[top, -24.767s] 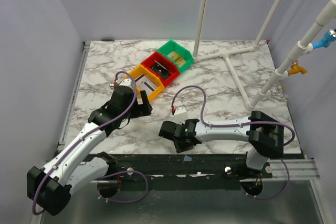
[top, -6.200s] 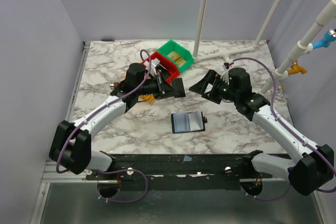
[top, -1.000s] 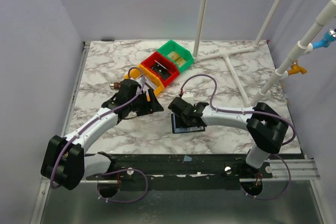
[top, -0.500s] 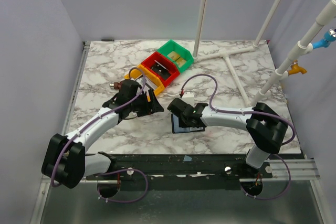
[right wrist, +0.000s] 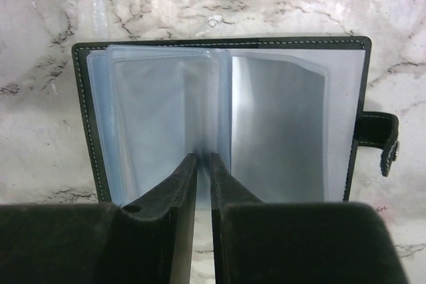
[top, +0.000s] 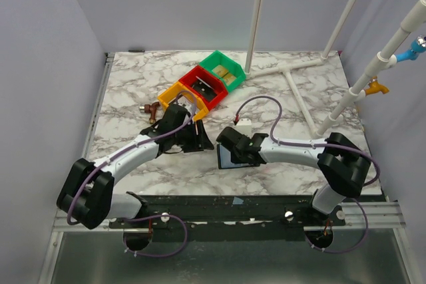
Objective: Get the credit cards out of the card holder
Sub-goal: Remove the credit card from the card holder.
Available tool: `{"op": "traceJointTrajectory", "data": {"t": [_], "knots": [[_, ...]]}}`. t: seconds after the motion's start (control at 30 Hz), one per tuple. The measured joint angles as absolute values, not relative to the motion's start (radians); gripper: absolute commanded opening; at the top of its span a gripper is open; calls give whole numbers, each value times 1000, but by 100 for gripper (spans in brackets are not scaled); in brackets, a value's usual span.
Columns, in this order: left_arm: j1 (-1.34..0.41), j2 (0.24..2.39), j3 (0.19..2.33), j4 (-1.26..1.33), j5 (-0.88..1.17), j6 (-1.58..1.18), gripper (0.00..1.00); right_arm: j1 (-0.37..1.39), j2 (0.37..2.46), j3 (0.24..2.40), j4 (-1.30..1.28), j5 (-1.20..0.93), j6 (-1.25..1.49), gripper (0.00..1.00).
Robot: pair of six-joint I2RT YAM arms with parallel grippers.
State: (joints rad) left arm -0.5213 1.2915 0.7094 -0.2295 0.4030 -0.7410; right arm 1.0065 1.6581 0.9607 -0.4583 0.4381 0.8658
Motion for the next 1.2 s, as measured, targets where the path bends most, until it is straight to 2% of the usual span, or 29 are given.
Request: {"op": "traceJointTrajectory", "data": {"t": [0.27, 0.57, 0.7, 0.8, 0.87, 1.03, 1.2], "knots": [[-572, 1352, 733, -210, 406, -759, 33, 980, 1591, 884, -447, 430, 894, 11], [-609, 1417, 792, -192, 409, -768, 25, 927, 1555, 818, -390, 377, 902, 9], [-618, 1433, 796, -185, 409, -772, 24, 923, 1541, 810, -377, 364, 902, 23], [-618, 1434, 796, -185, 408, -772, 25, 923, 1511, 809, -378, 360, 897, 41], [-617, 1433, 796, -188, 405, -772, 25, 923, 1481, 813, -379, 358, 882, 48], [-616, 1433, 796, -198, 394, -772, 25, 956, 1486, 873, -400, 377, 843, 49], [-587, 1419, 796, -216, 386, -771, 25, 1031, 1581, 979, -421, 421, 810, 49]]}}
